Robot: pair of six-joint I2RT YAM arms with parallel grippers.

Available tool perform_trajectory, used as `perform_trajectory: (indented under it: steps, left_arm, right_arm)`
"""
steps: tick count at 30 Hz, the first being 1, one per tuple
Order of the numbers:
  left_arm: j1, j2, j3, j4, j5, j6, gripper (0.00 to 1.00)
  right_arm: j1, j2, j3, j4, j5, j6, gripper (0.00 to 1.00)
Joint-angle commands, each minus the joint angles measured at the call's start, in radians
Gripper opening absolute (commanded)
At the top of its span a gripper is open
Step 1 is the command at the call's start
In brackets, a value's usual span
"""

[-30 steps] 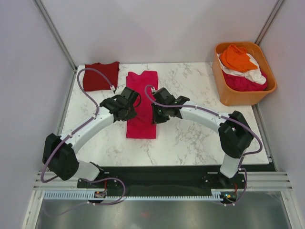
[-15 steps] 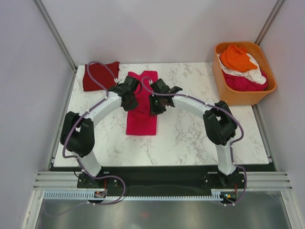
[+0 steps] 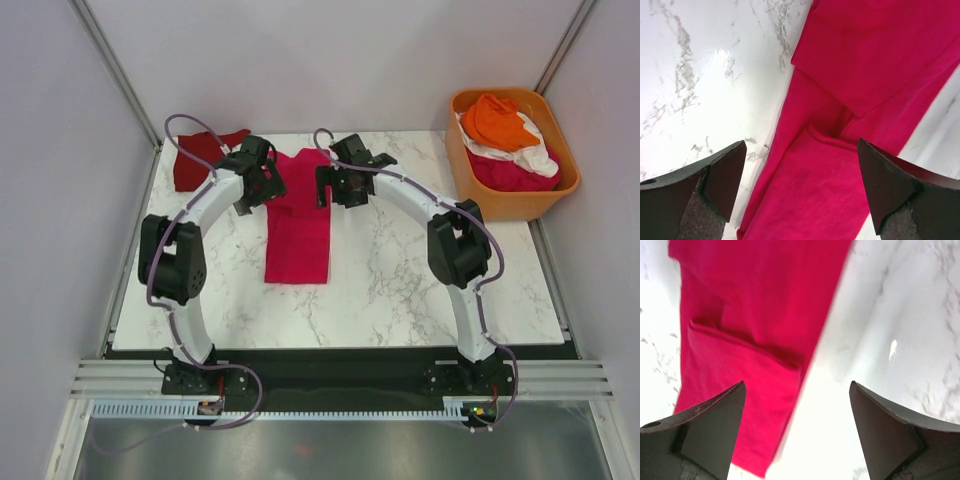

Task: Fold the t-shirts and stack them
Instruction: Fold the tshirt

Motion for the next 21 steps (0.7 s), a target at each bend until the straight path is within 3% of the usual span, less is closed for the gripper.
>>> perform_trajectory:
  steps: [1,5,8,10,13,17,21]
  left_arm:
    - [-0.004,-0.157,-0.035,-0.002,-0.043,0.013,0.99]
    - [-0.008,-0.264,-0.138,0.001,-0.022,0.002,0.94]
    - [-0.012,-0.361,-0.264,0.030,0.017,-0.012,0.88]
    - [-0.012,-0.430,-0.376,0.053,0.050,-0.024,0.87]
    - [-0.012,-0.500,-0.497,0.081,0.108,-0.042,0.84]
    - [-0.020,-0.571,-0.652,0.159,0.184,-0.081,0.82]
    - [-0.023,-0.574,-0.773,0.286,0.201,-0.101,0.79]
  right_arm:
    - [0.010,-0.157,-0.115,0.030,0.024,-0.068,0.93]
    - [0.010,-0.243,-0.255,0.145,-0.057,-0.077,0.87]
    - [0.010,-0.242,-0.320,0.199,-0.201,-0.058,0.67]
    - [0.012,-0.225,-0.335,0.211,-0.246,-0.029,0.64]
    - [0.012,-0.257,-0.422,0.213,-0.249,0.002,0.67]
    - [0.015,-0.349,-0.605,0.255,-0.211,0.077,0.83]
    - [0.018,-0.444,-0.777,0.389,-0.296,0.175,0.89]
